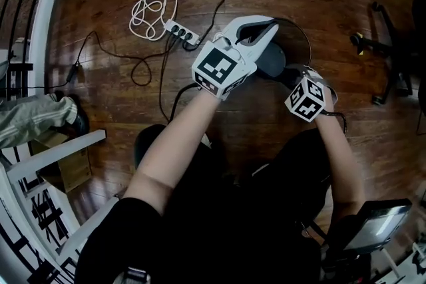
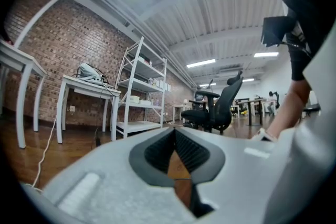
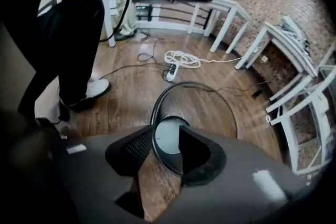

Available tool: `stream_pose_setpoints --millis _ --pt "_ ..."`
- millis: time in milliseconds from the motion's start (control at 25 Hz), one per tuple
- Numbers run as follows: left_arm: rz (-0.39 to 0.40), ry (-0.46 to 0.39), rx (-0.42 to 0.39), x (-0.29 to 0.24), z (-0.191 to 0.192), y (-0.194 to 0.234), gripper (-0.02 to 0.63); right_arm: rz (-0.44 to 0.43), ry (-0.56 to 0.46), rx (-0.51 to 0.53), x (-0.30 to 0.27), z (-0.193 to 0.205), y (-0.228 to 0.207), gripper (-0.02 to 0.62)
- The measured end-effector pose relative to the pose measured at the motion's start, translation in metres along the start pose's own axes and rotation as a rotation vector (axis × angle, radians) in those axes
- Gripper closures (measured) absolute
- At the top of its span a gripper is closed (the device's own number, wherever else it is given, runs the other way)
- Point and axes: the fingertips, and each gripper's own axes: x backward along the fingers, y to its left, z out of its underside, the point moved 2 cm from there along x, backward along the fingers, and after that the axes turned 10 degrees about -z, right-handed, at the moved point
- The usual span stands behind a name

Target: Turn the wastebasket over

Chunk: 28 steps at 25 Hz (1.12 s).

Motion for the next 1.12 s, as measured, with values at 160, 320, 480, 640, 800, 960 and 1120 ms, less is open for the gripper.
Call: stream_pose_setpoints --millis 160,320,480,640,800,960,1120 --pt "0.007 -0.02 0.01 -0.001 -0.011 -0.001 0.604 0.108 -0.446 -0.202 0.094 -0.028 -0.032 0.569" --pt "0.023 -0.01 0.01 -0.002 -0.007 -0.01 0.604 0.158 -0.976 -0.376 0.19 -0.063 -0.062 0.588" --pt "0.053 0.017 0.027 -0.007 0.0 -0.025 0.604 0.243 -1.028 -0.388 0.202 -0.059 -0.071 0.588" --pt "0.07 0.01 -0.039 -0.016 0.004 -0.031 0.604 0.281 -1.04 -0.377 0.201 -0.057 -0.072 0.587" --pt "0.068 0.03 -0.029 -0.017 0.014 -0.029 0.604 0.308 -1.061 -0.345 0.204 -0.059 -0.074 0.587" --pt "0.066 0.003 -0.016 -0.015 0.009 -0.031 0.604 0.347 -1.106 -0.341 0.211 -0.055 -0.069 0.588" --pt "0.072 0.0 -0.03 -0.012 0.011 -0.035 0.604 0.363 -1.11 -0.329 0.213 -0.053 -0.065 0.588"
